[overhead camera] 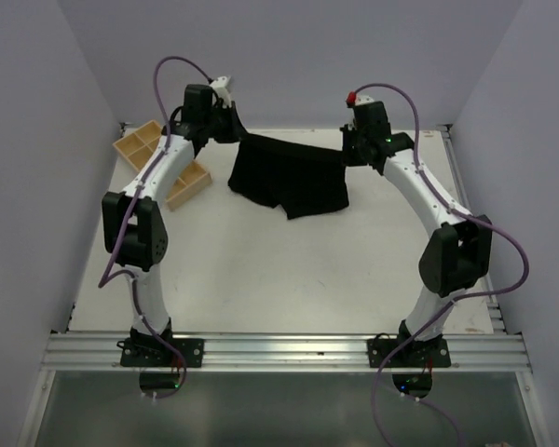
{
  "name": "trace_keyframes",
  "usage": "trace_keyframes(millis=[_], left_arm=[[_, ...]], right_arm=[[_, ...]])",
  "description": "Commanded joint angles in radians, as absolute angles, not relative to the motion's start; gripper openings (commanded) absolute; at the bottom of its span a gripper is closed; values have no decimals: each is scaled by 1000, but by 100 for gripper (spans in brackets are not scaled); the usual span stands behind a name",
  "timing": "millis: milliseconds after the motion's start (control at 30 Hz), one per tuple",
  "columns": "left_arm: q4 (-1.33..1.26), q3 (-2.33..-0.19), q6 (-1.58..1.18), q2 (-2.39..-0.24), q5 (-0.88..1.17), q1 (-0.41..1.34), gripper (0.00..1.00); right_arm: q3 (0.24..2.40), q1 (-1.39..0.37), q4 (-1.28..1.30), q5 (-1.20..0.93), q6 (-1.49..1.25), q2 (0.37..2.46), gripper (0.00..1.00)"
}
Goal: Roll the underwear
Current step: Flatten the underwear
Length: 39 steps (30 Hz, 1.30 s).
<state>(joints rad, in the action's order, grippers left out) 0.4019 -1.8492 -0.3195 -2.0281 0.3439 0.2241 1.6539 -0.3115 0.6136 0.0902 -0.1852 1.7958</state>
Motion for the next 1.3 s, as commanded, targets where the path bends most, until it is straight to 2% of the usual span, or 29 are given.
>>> trace_keyframes(millis=[0,100,167,300,333,467,533,567,600,667,700,733,767,933,1000,1267], left_arm=[[298,-1834,-392,-1922,305,216,0],[180,-1674,-442,-1829,316,218,0],[129,-1564,-451,-1746,316,219,0],[-51,-1164,-475,-1619,313,222,0],[-75,-1107,-476,-1606,324,222,0],[-133,-895,-476,-1552,354,230,6],[-133,-804,-476,-1517,342,233,8],[-132,-754,-477,-1499,344,233,15],[-120,-732,-479,-1479,344,233,17],[-82,-674,-479,-1396,312,233,21],[-68,-657,-480,-1364,292,233,25],[-52,-641,-483,-1298,270,233,39],[-38,-618,-483,-1266,256,233,46],[17,-603,-477,-1126,207,233,60],[-40,-618,-469,-1149,218,233,62],[41,-895,-385,-1535,268,230,59]], right_arm=[[1707,-302,588,166,-120,1688,0],[1643,-301,563,138,-121,1620,0],[1522,-302,549,85,-150,1580,0],[1208,-308,418,5,-244,1459,0],[1092,-316,391,5,-277,1427,0],[899,-339,331,-52,-353,1407,0],[836,-357,333,-74,-394,1385,6],[819,-367,337,-78,-409,1368,12],[792,-377,354,-77,-426,1352,21],[764,-403,376,-86,-481,1280,26],[744,-417,386,-80,-501,1255,32],[738,-437,396,-77,-532,1203,35],[736,-448,411,-71,-546,1184,37],[764,-457,436,-3,-577,1144,43],[832,-457,439,18,-551,1231,43],[1112,-404,529,5,-431,1607,46]])
